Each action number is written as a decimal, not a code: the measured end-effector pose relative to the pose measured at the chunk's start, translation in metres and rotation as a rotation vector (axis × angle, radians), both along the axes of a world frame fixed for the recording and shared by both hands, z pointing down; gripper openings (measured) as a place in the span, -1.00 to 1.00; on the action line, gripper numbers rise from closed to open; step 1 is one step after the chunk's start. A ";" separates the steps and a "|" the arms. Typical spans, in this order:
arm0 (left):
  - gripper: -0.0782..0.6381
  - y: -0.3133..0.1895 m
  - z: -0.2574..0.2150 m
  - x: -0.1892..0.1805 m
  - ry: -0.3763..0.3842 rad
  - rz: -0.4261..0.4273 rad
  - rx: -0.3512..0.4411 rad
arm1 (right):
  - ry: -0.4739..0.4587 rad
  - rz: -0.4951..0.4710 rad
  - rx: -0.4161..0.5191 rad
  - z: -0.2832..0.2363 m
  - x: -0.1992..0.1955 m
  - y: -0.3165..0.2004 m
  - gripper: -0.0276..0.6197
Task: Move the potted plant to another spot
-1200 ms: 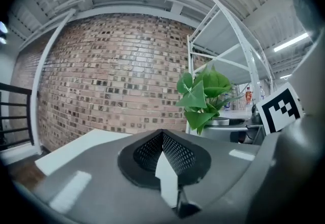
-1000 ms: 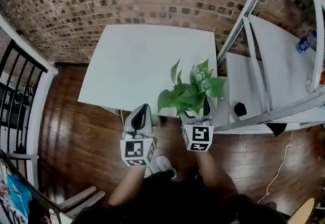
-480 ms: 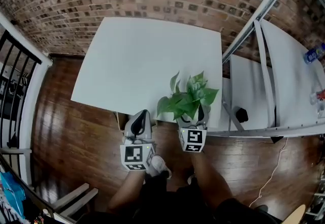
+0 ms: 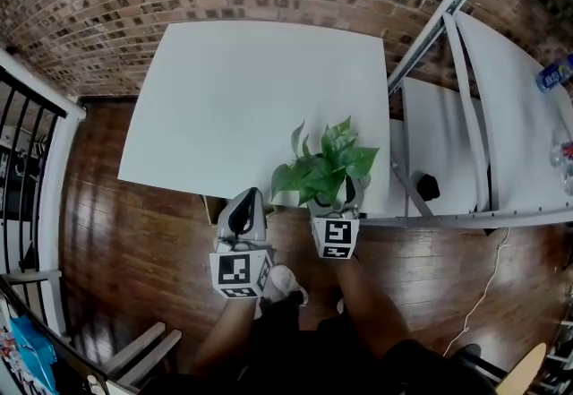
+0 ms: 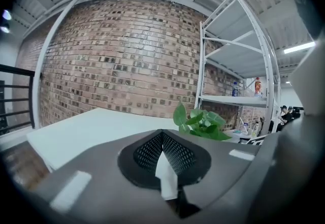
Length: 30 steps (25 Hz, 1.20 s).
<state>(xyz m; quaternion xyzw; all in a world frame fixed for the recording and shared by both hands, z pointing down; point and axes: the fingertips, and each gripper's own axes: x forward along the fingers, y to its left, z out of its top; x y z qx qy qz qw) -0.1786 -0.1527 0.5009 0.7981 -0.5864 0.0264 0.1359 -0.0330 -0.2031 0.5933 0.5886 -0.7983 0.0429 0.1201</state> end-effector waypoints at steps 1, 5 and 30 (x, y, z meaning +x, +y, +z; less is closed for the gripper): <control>-0.73 0.000 0.001 0.001 0.001 0.003 -0.002 | 0.003 0.000 -0.001 0.001 0.000 0.000 0.48; -0.73 0.000 0.002 0.007 0.008 0.014 -0.012 | 0.036 -0.003 -0.006 0.005 -0.001 0.003 0.48; -0.73 0.037 -0.038 0.045 -0.021 0.034 0.012 | -0.062 0.015 0.035 -0.125 0.012 0.093 -0.63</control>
